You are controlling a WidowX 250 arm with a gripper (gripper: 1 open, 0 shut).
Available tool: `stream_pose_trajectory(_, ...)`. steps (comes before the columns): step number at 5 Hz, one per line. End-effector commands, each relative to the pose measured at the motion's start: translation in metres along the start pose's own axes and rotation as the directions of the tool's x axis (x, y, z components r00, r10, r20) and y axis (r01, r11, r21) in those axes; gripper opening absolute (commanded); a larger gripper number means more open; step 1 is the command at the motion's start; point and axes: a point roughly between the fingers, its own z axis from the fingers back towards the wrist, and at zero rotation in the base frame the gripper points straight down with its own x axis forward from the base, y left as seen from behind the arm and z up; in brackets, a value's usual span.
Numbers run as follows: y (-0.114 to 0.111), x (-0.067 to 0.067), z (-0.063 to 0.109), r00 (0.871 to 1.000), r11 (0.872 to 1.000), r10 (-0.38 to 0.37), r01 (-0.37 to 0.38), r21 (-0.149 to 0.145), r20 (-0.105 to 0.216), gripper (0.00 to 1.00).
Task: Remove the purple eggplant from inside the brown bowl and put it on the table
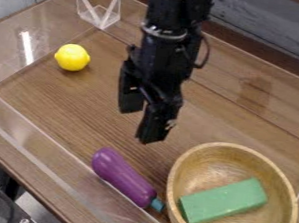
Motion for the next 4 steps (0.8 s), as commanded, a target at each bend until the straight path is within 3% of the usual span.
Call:
stream_pose_trajectory(1,-0.003,-0.008,-0.001,0.983,0.982,-0.183,0.182,0.041,0.018,1.00)
stream_pose_trajectory(4,-0.003,-0.021,-0.030,0.975,0.974,-0.224,0.224,0.031,0.010,1.00)
